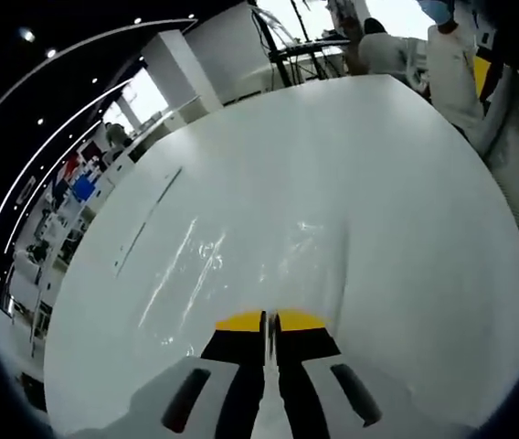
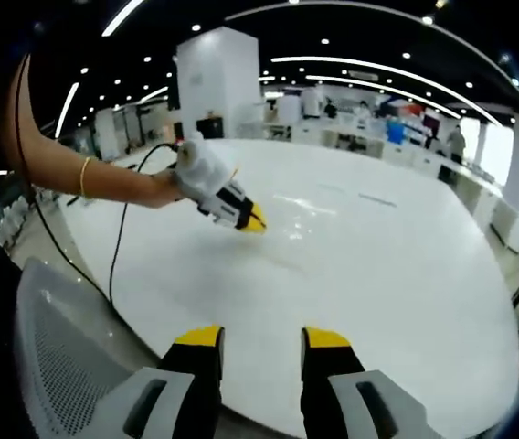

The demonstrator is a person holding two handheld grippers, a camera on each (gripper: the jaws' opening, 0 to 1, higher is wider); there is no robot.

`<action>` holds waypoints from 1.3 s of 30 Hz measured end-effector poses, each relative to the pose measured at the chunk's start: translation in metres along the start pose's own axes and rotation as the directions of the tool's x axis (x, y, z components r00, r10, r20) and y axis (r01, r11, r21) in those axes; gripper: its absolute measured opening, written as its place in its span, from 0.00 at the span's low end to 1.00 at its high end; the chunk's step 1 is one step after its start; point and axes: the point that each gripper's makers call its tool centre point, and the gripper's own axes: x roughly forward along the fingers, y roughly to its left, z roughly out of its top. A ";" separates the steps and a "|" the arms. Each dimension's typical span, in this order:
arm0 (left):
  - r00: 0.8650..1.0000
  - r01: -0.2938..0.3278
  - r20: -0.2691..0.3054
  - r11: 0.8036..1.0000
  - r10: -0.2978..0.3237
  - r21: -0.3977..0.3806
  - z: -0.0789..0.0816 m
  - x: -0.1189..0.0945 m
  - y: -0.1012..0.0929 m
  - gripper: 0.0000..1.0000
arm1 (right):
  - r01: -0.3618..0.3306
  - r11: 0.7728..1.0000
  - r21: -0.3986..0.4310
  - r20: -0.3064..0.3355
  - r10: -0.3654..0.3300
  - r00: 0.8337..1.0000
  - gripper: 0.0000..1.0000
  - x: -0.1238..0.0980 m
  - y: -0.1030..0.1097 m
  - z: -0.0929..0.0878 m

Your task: Open the resealable bag by pulling the two sides of the seal apart until the entire bag opening is separated and visibly accessible.

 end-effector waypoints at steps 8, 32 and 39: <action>0.999 0.027 0.024 1.000 -0.027 0.000 0.005 -0.008 -0.012 0.24 | -0.001 1.000 -0.001 -0.005 0.001 1.000 0.30 0.000 0.000 -0.003; 0.972 -0.079 0.212 0.990 0.102 -0.114 0.028 -0.112 -0.023 0.90 | 0.009 0.999 0.038 0.093 -0.013 0.996 0.56 -0.002 0.002 0.009; 0.962 -0.072 0.249 0.983 0.113 -0.169 0.034 -0.140 -0.035 1.00 | 0.018 0.999 0.041 0.140 -0.023 0.990 0.70 -0.007 0.003 0.014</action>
